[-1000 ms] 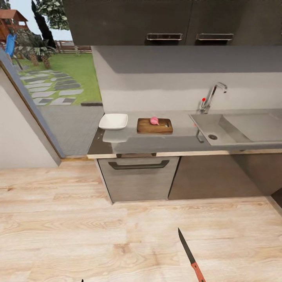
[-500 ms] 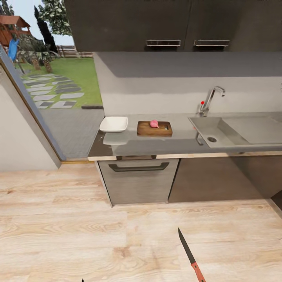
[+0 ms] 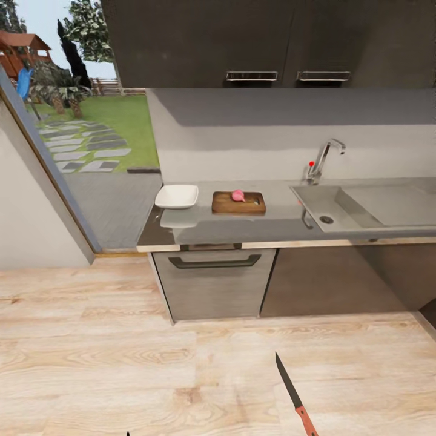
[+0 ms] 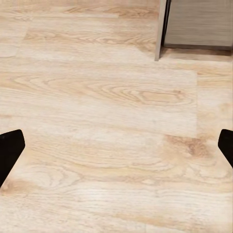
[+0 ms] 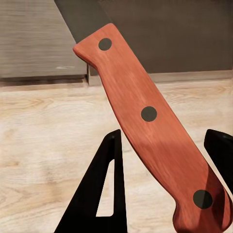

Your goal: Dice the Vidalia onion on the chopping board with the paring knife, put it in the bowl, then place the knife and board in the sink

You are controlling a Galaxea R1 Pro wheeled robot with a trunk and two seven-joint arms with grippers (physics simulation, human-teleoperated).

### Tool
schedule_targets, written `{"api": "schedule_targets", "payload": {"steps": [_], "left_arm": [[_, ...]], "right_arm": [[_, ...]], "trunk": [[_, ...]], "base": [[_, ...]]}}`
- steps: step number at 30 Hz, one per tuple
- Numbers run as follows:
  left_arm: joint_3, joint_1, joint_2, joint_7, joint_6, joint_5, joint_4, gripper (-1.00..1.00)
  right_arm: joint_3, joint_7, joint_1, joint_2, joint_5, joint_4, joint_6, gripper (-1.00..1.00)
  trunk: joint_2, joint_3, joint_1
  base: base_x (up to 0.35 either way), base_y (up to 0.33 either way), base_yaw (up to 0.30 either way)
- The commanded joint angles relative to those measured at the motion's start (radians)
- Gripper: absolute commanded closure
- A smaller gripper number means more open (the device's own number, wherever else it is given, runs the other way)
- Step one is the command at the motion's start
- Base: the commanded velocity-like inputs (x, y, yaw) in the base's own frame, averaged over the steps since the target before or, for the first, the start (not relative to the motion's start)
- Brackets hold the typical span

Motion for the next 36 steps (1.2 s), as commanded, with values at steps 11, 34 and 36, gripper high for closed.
{"api": "schedule_targets", "payload": {"steps": [11, 34, 36], "left_arm": [[0.0, -0.002, 0.0, -0.001, -0.005, 0.003, 0.004, -1.0], [0.0, -0.002, 0.0, -0.001, -0.005, 0.004, 0.004, -1.0], [0.0, -0.002, 0.0, -0.001, -0.005, 0.004, 0.004, -1.0]], "right_arm": [[0.009, -0.003, -0.001, 0.0, -0.008, 0.001, -0.003, 1.0], [0.009, -0.003, -0.001, 0.0, -0.008, 0.001, -0.003, 1.0], [0.009, -0.003, -0.001, 0.0, -0.008, 0.001, -0.003, 1.0]], "trunk": [[-0.001, 0.016, 0.0], [-0.001, 0.053, 0.0], [-0.001, 0.056, 0.0]], "base": [[0.0, 0.0, 0.0], [0.0, 0.0, 0.0], [0.0, 0.0, 0.0]]}}
